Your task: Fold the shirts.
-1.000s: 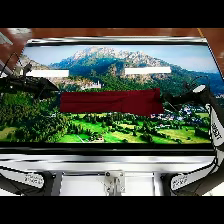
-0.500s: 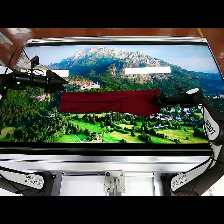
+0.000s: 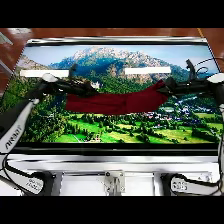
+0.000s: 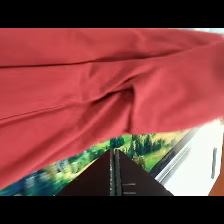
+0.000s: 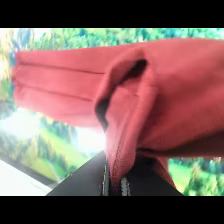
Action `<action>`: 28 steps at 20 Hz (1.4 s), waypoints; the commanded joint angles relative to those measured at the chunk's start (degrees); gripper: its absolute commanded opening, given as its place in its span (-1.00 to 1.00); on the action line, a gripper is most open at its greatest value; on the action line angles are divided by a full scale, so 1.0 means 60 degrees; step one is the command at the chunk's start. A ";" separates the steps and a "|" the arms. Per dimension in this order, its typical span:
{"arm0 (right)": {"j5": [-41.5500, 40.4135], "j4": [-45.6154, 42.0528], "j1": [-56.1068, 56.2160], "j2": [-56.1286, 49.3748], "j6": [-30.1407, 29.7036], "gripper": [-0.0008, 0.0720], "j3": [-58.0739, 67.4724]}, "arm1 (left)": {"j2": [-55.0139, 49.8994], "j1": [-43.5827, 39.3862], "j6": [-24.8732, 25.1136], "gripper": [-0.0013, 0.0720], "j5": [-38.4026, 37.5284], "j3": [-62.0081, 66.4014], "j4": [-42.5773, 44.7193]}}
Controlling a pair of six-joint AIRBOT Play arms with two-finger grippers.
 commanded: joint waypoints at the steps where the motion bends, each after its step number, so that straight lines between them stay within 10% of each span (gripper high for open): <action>1: 0.0878 -0.0750 0.0004 0.1417 0.0725 -0.79 0.0011 | -0.0503 -0.1719 0.0047 -0.85 0.1220 -0.0124 -0.0648; 9: 0.2157 -0.0794 0.0004 0.3308 0.1300 -0.79 0.0007 | -0.1628 -0.4484 0.0051 -0.85 0.3118 -0.0120 -0.3078; 13: 0.2295 -0.0965 0.0007 0.3472 0.1639 -0.79 0.0007 | -0.2120 -0.4623 0.1574 -0.86 0.3319 -0.0007 -0.5388; 28: -0.4481 -0.0306 0.6400 -0.0867 0.1650 -0.79 0.0000 | 0.4291 0.4022 0.2302 -0.86 0.0040 -0.0015 -0.3515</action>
